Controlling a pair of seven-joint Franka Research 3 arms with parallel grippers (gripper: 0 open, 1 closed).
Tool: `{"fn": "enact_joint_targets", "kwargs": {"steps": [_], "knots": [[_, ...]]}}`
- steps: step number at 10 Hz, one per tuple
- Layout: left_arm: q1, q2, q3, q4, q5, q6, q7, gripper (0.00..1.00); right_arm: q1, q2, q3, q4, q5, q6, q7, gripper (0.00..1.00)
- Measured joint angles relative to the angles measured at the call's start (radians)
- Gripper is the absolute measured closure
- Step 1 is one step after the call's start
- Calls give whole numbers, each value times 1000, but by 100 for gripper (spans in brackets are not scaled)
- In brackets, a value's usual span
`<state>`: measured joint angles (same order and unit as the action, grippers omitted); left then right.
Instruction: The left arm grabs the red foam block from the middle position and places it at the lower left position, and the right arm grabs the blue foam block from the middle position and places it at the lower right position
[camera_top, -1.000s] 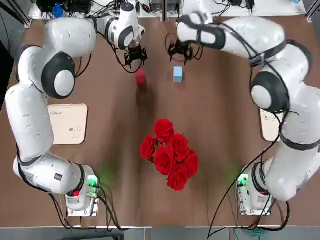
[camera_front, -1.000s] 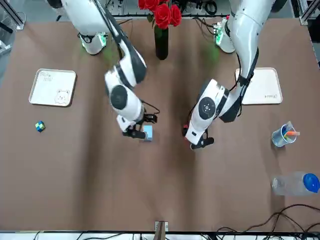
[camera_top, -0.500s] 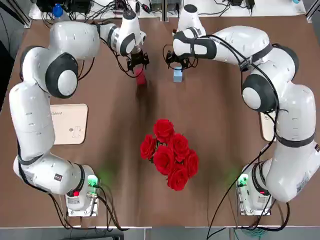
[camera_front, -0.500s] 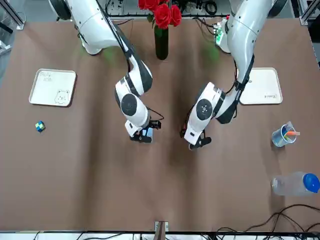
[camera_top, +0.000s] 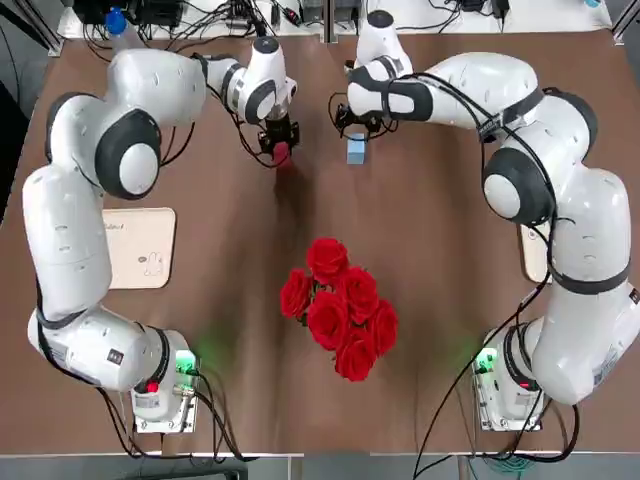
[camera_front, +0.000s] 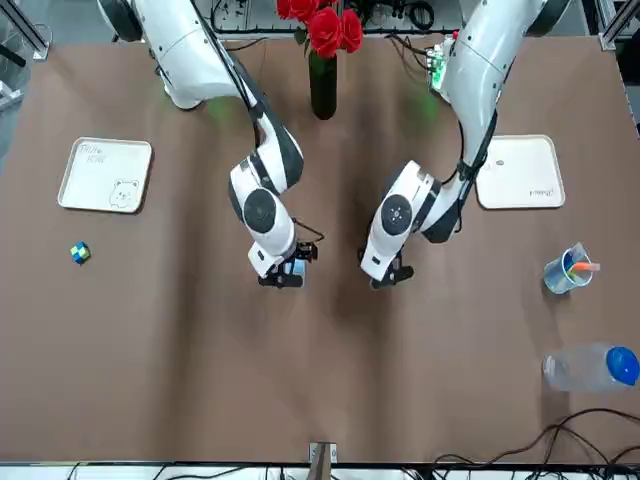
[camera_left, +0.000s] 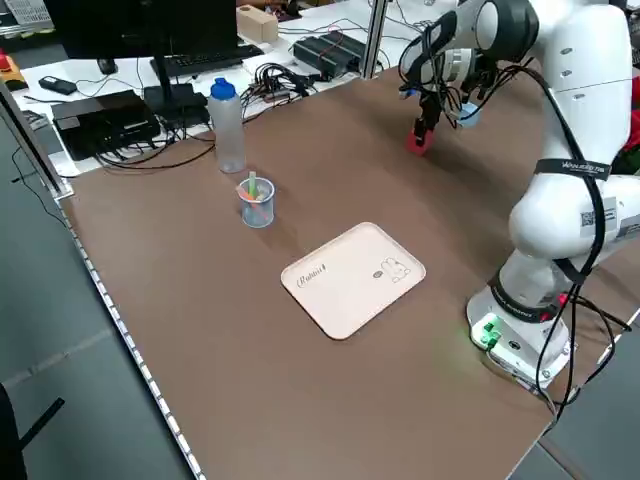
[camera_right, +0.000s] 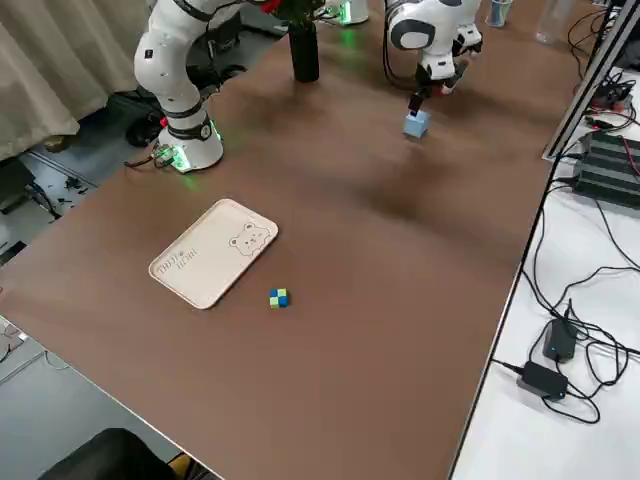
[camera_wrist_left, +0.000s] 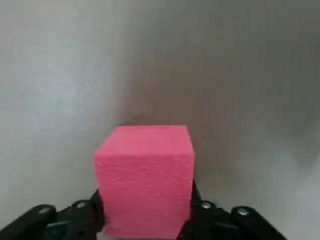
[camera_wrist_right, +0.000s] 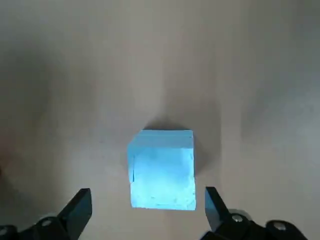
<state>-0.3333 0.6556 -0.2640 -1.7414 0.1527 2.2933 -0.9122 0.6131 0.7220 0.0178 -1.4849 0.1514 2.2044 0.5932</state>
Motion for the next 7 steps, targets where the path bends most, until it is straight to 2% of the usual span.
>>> {"fn": "enact_joint_targets", "kwargs": {"steps": [2,5,7], "knots": [[21,-28,2,7,1,-29,0,42,0,13,0,0,-3,0,0,0],[89,-176,3,15,1,-222,11,42,3,33,1,0,-6,2,0,0],[160,-248,3,12,1,-329,90,42,6,45,1,1,-8,7,0,1]]}}
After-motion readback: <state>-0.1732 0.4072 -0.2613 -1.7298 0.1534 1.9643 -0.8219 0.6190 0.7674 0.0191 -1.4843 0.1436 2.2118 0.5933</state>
